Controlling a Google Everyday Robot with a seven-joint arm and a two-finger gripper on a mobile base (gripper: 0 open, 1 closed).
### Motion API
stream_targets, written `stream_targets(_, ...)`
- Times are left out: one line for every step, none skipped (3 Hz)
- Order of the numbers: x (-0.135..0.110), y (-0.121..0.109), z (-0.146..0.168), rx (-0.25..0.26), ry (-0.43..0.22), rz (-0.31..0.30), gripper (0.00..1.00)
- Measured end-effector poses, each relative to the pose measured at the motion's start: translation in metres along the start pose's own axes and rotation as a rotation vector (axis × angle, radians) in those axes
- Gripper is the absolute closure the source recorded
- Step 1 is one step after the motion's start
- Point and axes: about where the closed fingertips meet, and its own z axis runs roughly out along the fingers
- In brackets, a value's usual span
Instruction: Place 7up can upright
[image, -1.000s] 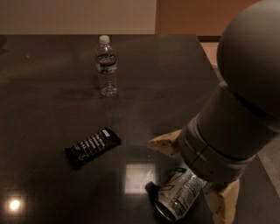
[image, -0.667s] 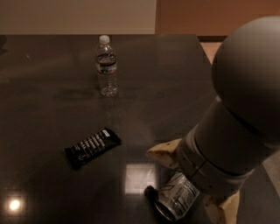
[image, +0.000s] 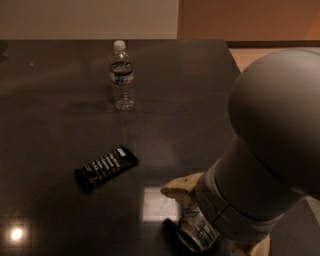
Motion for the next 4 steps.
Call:
stream_targets(-0.003, -0.001, 0.008, -0.012, -0.004, -0.016, 0.0)
stream_targets(0.001, -0.004, 0.016, -0.021, 0.001, -0.023, 0.0)
stream_targets(0.006, -0.007, 0.024, -0.028, 0.01, -0.026, 0.18)
stream_targets(0.009, -0.009, 0.028, -0.036, 0.008, -0.028, 0.4)
